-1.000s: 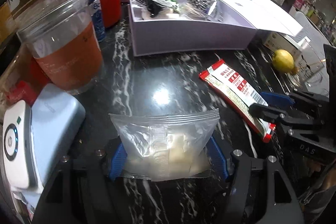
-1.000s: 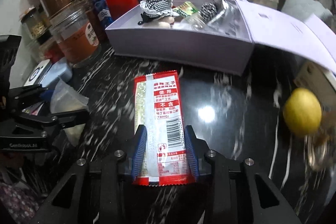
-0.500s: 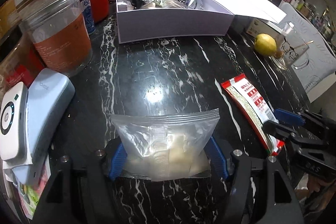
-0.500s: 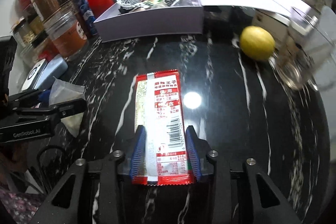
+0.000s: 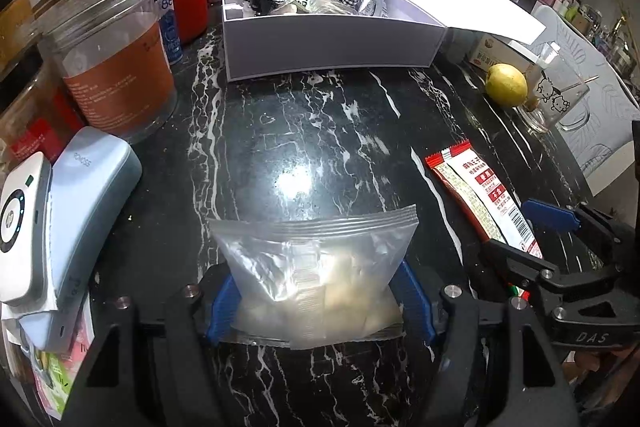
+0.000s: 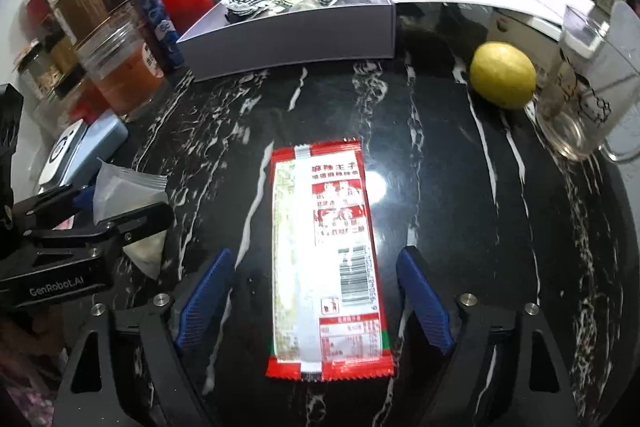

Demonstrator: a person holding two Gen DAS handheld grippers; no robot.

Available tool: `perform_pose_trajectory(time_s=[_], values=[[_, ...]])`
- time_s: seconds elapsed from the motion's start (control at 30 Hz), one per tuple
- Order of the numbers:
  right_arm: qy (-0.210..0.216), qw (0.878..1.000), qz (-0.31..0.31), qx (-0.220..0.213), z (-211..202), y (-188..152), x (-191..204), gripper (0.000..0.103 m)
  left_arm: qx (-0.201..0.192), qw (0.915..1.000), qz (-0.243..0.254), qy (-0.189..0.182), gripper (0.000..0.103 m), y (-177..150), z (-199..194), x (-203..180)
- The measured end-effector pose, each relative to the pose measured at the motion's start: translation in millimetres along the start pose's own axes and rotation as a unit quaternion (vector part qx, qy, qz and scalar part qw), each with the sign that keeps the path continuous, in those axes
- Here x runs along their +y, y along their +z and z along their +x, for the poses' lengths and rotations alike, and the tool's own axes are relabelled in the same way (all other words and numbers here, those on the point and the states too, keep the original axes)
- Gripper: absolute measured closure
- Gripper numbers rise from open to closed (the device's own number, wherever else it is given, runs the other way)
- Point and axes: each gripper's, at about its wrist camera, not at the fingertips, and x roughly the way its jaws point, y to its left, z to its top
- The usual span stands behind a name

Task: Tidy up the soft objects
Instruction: 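Lift the zip bag with the left tool while the right lifts the snack packet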

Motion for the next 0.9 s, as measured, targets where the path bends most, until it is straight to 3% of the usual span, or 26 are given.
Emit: perform_pose_trajectory(time_s=[0.1,0.3,0.37,0.43,0.57,0.67,0.9], values=[[-0.01,1.0,-0.011,-0.002,1,0,3,0.017,0.002,0.9999,0.012,0.007,0.034,0,1,-3],[-0.03,0.999,-0.036,-0.024,-2,-9,4,0.028,-0.004,0.9995,0.028,0.017,0.034,0,3,-7],[-0.045,0.997,-0.045,-0.031,-3,-13,7,0.036,-0.007,0.9991,0.034,0.024,0.034,-1,3,-9],[-0.056,0.997,-0.047,-0.036,-6,-15,7,0.051,-0.01,0.9989,0.039,0.026,0.034,-2,3,-10],[-0.047,0.997,-0.035,-0.047,-10,-17,3,0.056,-0.012,0.9992,0.035,0.017,0.035,-1,2,-8],[-0.017,0.999,-0.01,-0.05,-14,-17,-6,0.057,-0.015,0.9992,0.038,0.002,0.035,1,1,-9],[0.003,0.998,0.024,-0.055,-25,-28,-12,0.058,-0.045,0.9969,0.065,0.005,0.037,4,-15,-16]])
